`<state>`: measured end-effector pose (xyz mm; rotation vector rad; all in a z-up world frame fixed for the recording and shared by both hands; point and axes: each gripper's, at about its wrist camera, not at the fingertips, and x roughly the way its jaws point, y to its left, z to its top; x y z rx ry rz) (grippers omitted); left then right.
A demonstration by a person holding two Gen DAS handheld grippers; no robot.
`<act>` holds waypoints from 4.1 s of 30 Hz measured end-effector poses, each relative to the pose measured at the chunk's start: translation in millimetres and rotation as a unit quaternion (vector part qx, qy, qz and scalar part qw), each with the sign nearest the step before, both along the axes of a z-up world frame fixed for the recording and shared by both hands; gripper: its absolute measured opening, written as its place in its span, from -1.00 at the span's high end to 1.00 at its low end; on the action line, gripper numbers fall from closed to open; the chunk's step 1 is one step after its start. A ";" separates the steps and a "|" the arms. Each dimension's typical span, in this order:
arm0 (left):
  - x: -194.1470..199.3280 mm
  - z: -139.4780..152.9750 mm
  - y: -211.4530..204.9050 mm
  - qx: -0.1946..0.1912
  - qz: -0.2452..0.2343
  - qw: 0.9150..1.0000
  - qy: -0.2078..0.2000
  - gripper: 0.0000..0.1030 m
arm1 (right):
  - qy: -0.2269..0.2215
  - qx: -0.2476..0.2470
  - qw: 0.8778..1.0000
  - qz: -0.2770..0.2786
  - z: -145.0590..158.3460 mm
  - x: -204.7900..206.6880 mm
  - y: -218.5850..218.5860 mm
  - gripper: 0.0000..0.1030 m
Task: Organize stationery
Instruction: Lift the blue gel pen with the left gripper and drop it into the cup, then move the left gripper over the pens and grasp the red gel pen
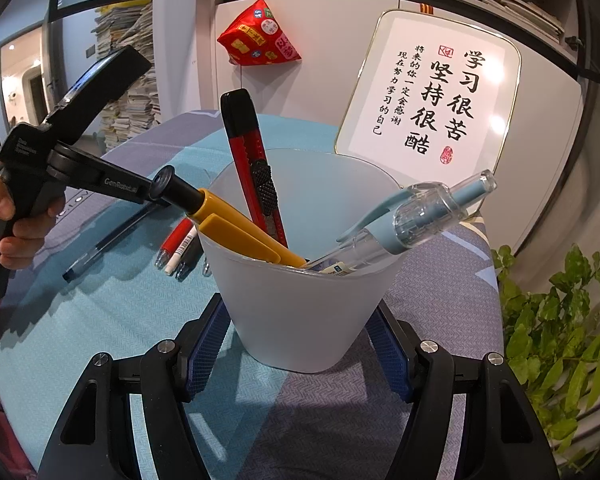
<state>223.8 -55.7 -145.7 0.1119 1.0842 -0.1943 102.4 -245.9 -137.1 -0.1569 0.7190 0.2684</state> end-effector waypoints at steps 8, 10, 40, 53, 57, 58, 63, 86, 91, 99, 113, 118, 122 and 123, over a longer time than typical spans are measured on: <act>-23.3 33.6 3.2 -0.028 -0.004 0.999 -0.034 0.81 | 0.002 0.000 1.000 0.000 -0.2 1.7 -1.8 -0.35; -32.6 47.1 5.9 -0.037 -0.005 0.998 -0.049 0.81 | 0.002 0.000 1.000 0.000 -0.2 1.7 -1.7 -0.35; -98.1 201.0 -71.3 -0.177 -0.111 0.946 -0.249 0.80 | 0.002 0.000 1.000 0.000 -0.3 1.8 -1.1 -0.35; -80.6 160.9 -100.9 -0.156 -0.110 0.954 -0.232 0.80 | 0.002 0.001 1.000 0.000 0.0 2.1 -1.8 -0.35; -83.4 152.4 -97.9 -0.156 -0.117 0.956 -0.217 0.80 | 0.003 0.001 1.000 0.000 0.0 2.1 -1.8 -0.35; -85.9 149.6 -96.1 -0.152 -0.119 0.958 -0.214 0.80 | 0.002 0.001 1.000 0.000 0.0 2.2 -1.7 -0.35; -95.8 136.9 -89.5 -0.148 -0.128 0.961 -0.196 0.80 | 0.003 0.001 1.000 0.000 0.0 2.0 -2.0 -0.35; -96.4 114.4 -41.0 -0.124 -0.068 0.975 -0.173 0.33 | 0.002 0.000 1.000 0.000 0.1 2.2 -1.6 -0.35; -74.9 85.6 -10.3 -0.111 -0.004 0.985 -0.128 0.33 | 0.002 0.000 1.000 0.000 0.1 2.2 -1.6 -0.35; -60.8 34.6 -12.8 -0.085 0.001 0.995 -0.055 0.33 | 0.004 -0.002 1.000 0.000 -0.1 2.6 -1.9 -0.35; -50.6 6.3 -25.1 -0.056 -0.008 0.998 -0.026 0.28 | 0.004 -0.002 1.000 0.000 -0.5 2.8 -1.7 -0.35; -46.2 5.9 -22.7 -0.059 0.006 0.998 -0.020 0.28 | 0.004 -0.002 1.000 0.000 -0.4 2.8 -1.7 -0.35; -44.0 6.1 -35.5 -0.053 -0.002 0.998 -0.019 0.32 | 0.004 -0.002 1.000 0.000 -0.4 2.9 -1.7 -0.35; -43.9 5.5 -37.9 -0.051 -0.004 0.999 -0.018 0.33 | 0.004 -0.003 1.000 -0.001 -0.4 2.8 -1.8 -0.35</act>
